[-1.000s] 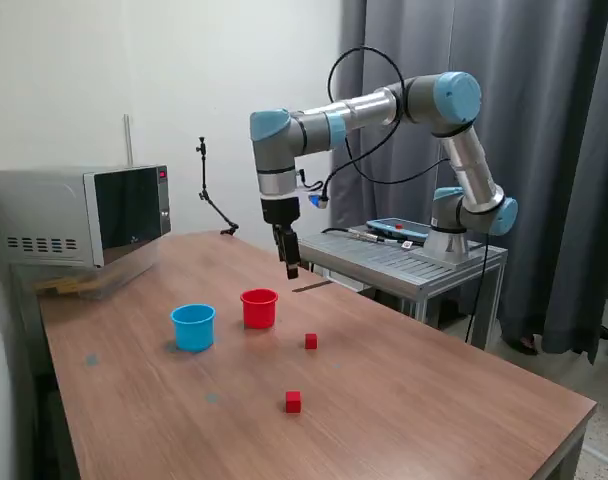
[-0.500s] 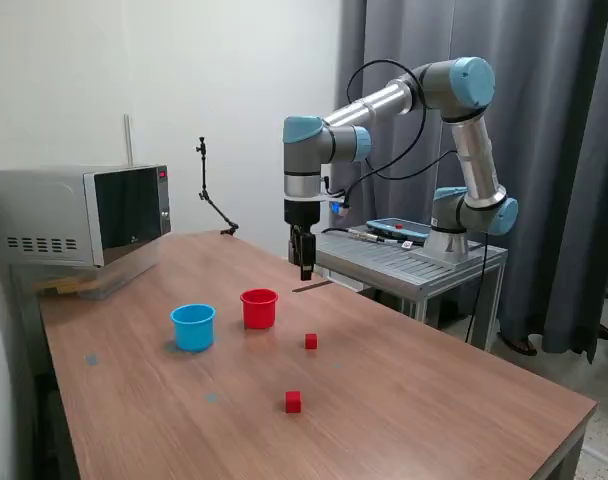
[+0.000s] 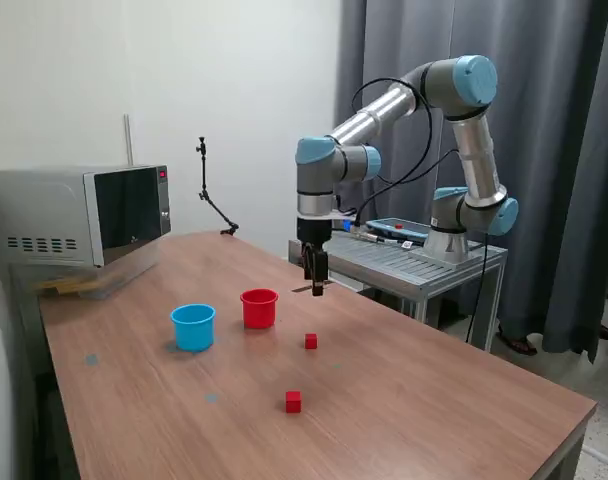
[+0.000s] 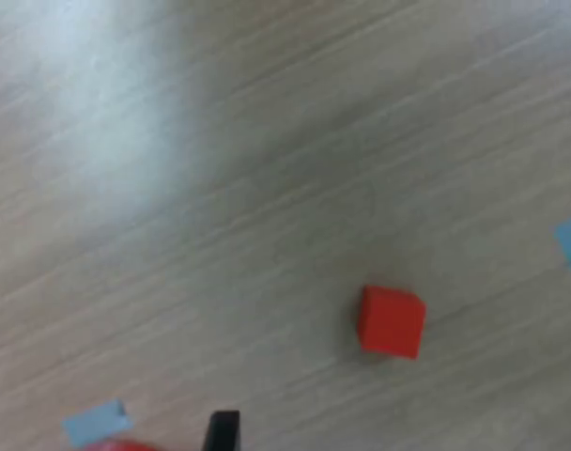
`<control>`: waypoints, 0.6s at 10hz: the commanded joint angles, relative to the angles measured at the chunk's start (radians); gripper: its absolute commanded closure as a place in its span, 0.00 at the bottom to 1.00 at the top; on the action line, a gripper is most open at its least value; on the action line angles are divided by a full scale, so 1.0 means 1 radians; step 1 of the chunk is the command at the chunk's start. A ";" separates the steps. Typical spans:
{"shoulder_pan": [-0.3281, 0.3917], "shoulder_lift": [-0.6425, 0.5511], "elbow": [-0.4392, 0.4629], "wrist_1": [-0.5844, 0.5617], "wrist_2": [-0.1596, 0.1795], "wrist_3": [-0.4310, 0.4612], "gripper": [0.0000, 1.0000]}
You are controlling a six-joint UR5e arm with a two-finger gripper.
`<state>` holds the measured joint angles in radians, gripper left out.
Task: Place red objects in the red bin, and blue objects in the blue bin.
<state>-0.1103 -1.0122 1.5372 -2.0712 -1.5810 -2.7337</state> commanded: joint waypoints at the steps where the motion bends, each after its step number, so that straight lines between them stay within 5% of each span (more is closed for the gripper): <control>1: 0.008 0.000 0.064 -0.072 0.003 0.005 0.00; 6: 0.029 0.073 0.074 -0.148 0.018 0.041 0.00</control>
<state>-0.0852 -0.9682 1.6181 -2.2025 -1.5652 -2.7076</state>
